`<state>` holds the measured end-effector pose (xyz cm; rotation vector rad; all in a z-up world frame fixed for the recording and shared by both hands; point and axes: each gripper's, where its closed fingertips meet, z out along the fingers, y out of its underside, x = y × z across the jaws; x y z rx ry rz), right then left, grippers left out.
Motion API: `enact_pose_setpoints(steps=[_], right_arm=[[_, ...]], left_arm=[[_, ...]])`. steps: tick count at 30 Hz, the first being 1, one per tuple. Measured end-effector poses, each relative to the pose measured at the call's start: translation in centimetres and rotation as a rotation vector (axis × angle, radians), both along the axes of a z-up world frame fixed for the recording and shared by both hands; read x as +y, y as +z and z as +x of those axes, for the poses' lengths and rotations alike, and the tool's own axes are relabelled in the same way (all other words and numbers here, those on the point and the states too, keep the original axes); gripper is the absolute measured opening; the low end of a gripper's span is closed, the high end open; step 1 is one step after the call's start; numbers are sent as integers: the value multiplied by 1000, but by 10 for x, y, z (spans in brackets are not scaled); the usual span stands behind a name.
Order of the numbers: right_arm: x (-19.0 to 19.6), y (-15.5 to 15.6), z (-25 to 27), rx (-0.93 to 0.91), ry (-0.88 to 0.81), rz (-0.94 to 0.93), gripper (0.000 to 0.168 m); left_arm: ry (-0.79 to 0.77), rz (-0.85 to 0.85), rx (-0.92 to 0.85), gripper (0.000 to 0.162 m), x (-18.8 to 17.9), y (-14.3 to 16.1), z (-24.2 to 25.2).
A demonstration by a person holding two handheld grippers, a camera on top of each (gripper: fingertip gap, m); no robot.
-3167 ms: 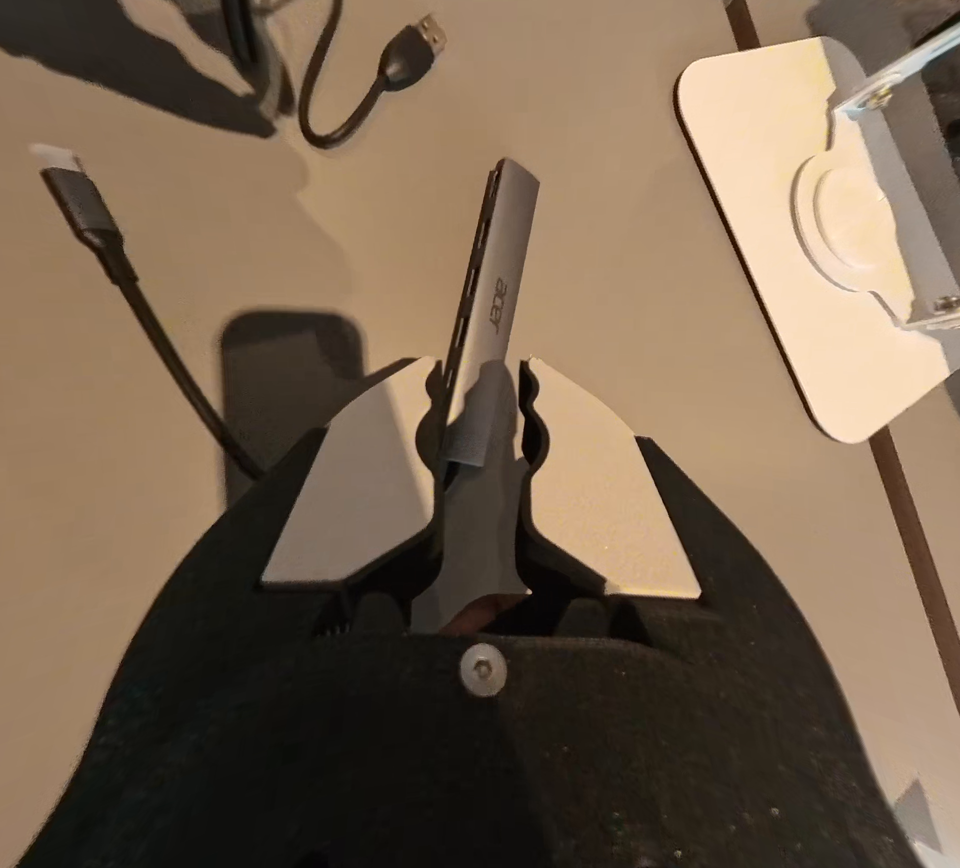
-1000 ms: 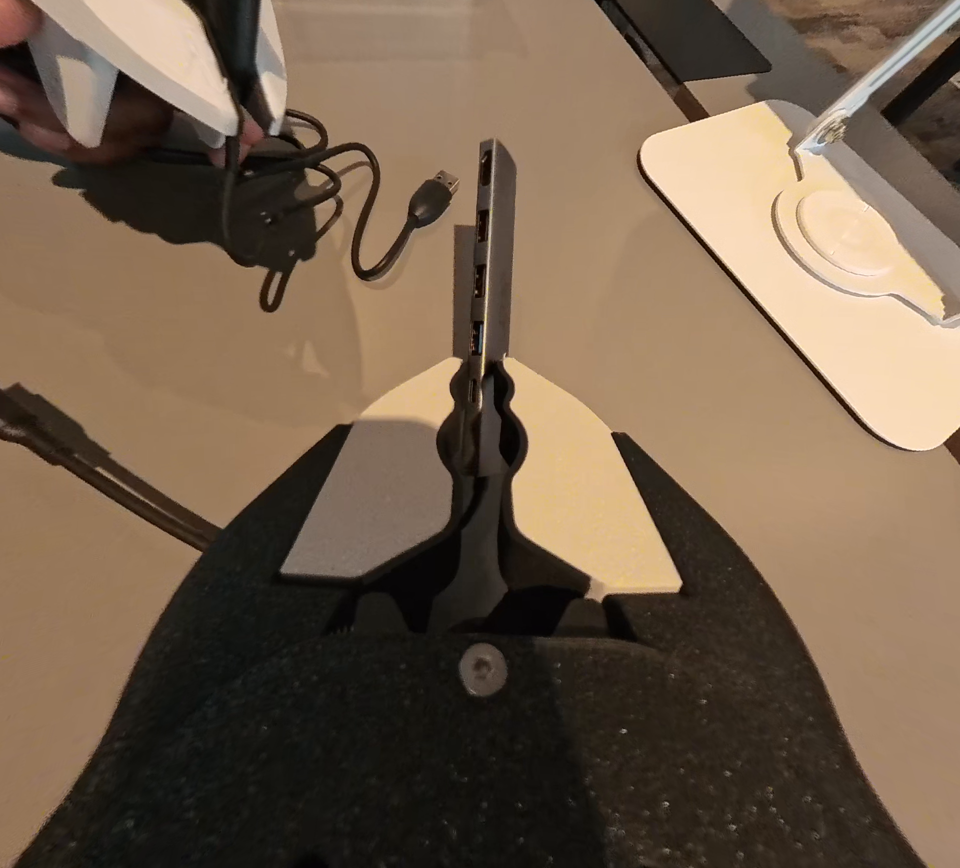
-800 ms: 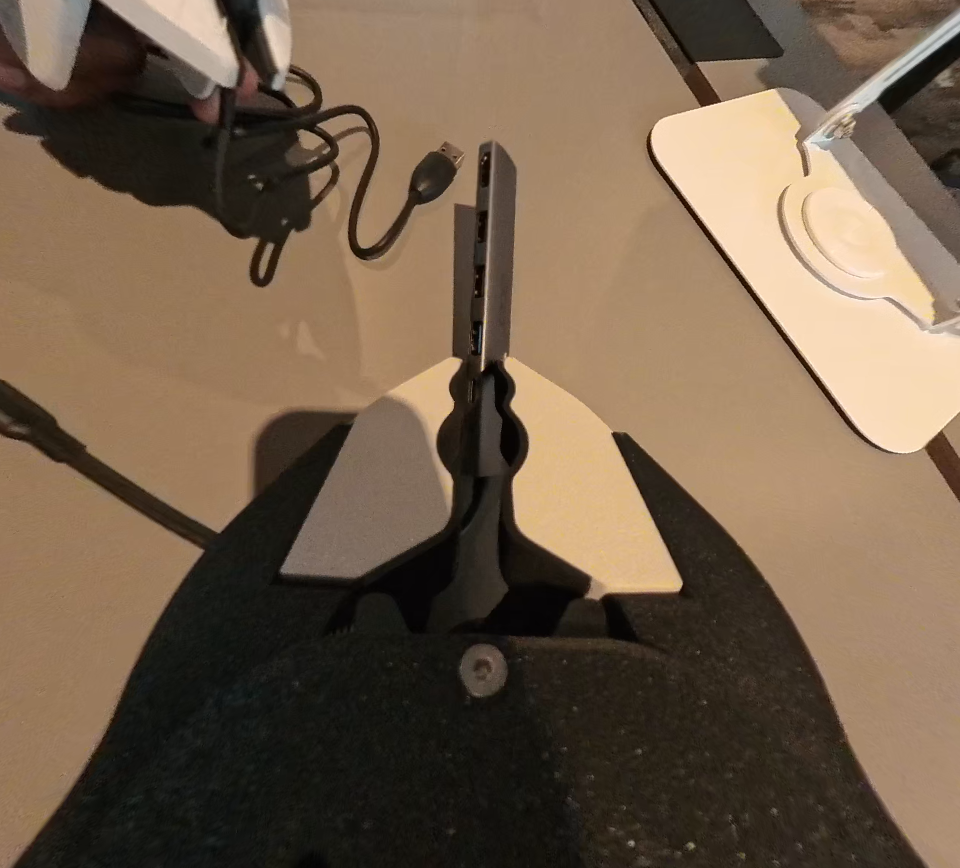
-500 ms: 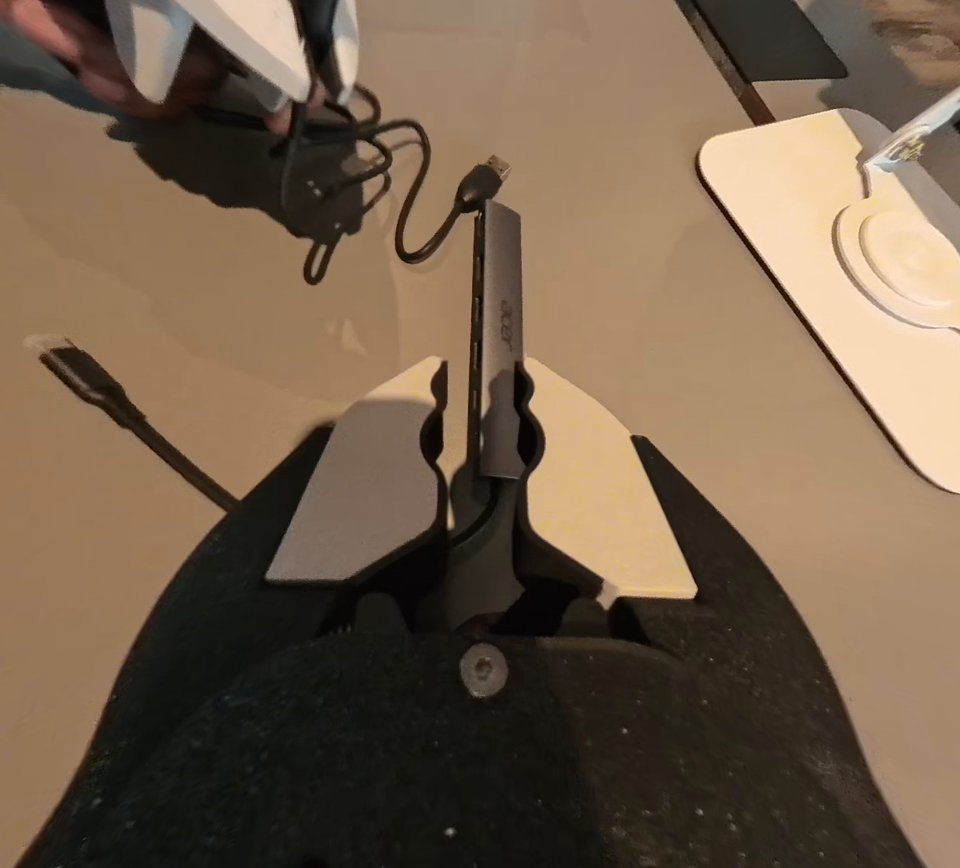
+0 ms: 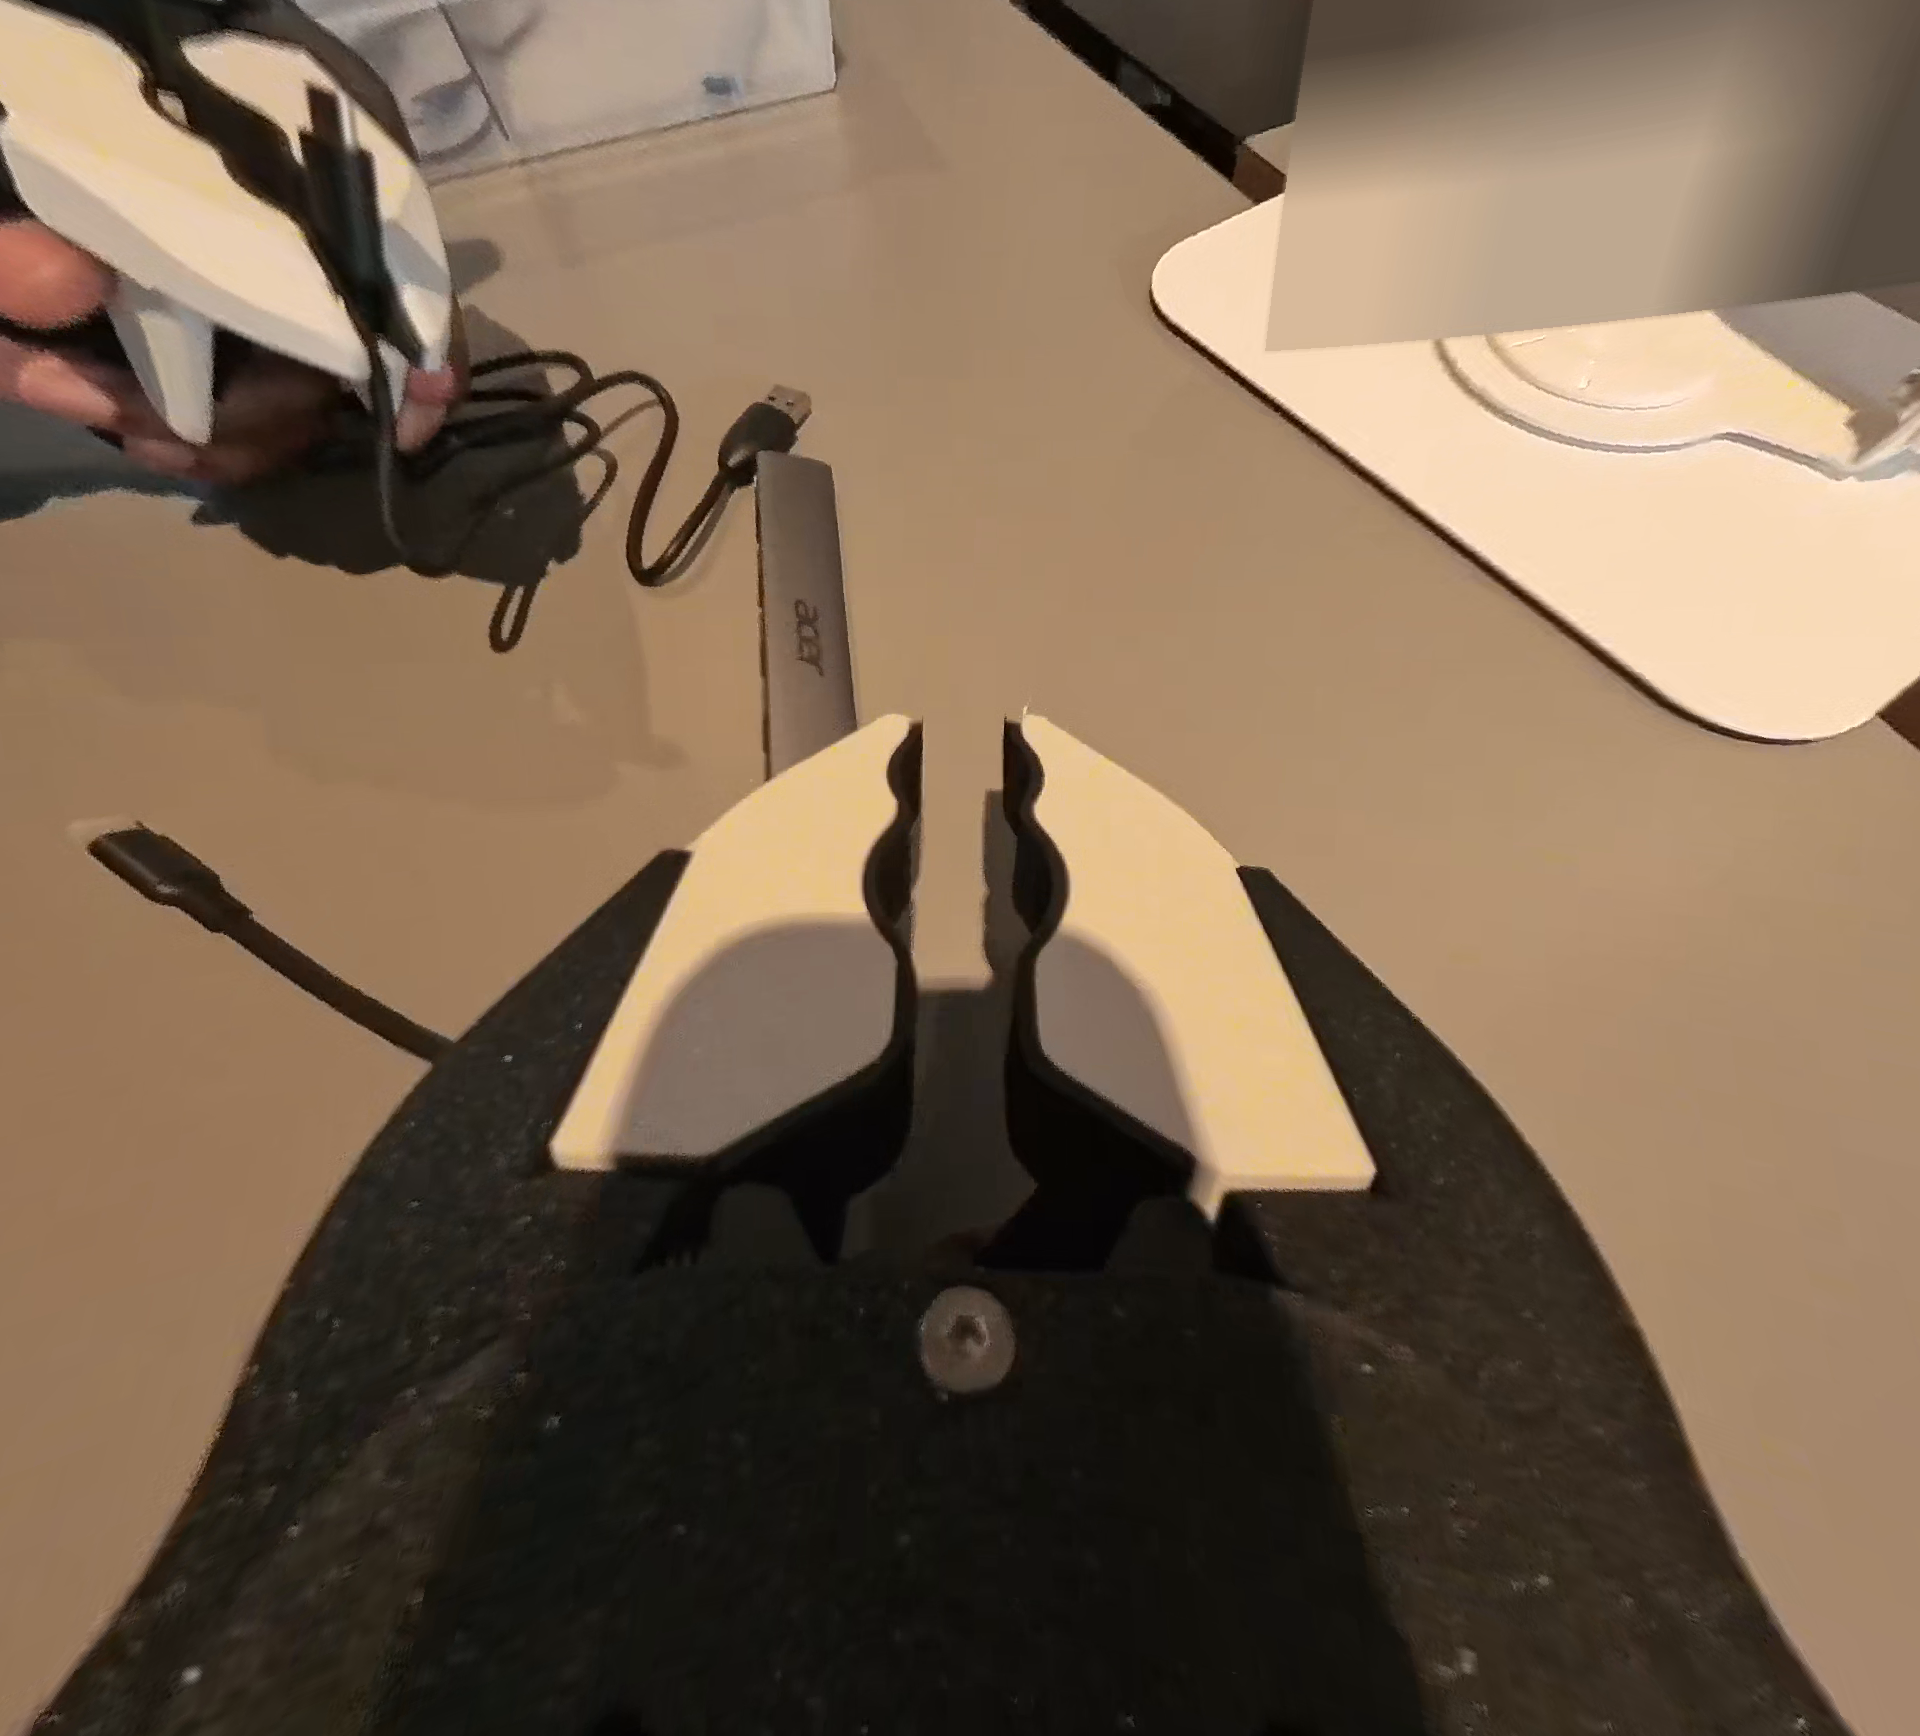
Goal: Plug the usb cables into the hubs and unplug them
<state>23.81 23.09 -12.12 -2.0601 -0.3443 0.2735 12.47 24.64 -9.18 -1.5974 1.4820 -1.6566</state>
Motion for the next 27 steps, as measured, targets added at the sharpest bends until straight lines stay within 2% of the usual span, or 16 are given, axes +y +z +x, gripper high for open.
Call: enact_pose_setpoints(steps=[6, 11, 14, 20, 23, 27], right_arm=[[-2, -25, -13, -213, 52, -106, 16], [-4, -34, -19, -241, 48, -175, 0], [-9, -39, -25, -241, 71, -218, 14], [-12, -39, -40, -301, 142, -227, 24], [-10, -38, -35, -373, 161, -207, 24], [-14, -39, -43, -338, 196, -227, 24]], left_arm=[[-12, 9, 17, 6, -2, -3, -1], [-46, 32, 63, 6, -9, -9, -2], [-67, 63, 82, 6, -14, -11, -4], [-62, 125, 97, 6, -10, -9, -8], [-42, 136, 91, 6, -2, -6, -11], [-25, 150, 106, 6, 6, -6, -16]])
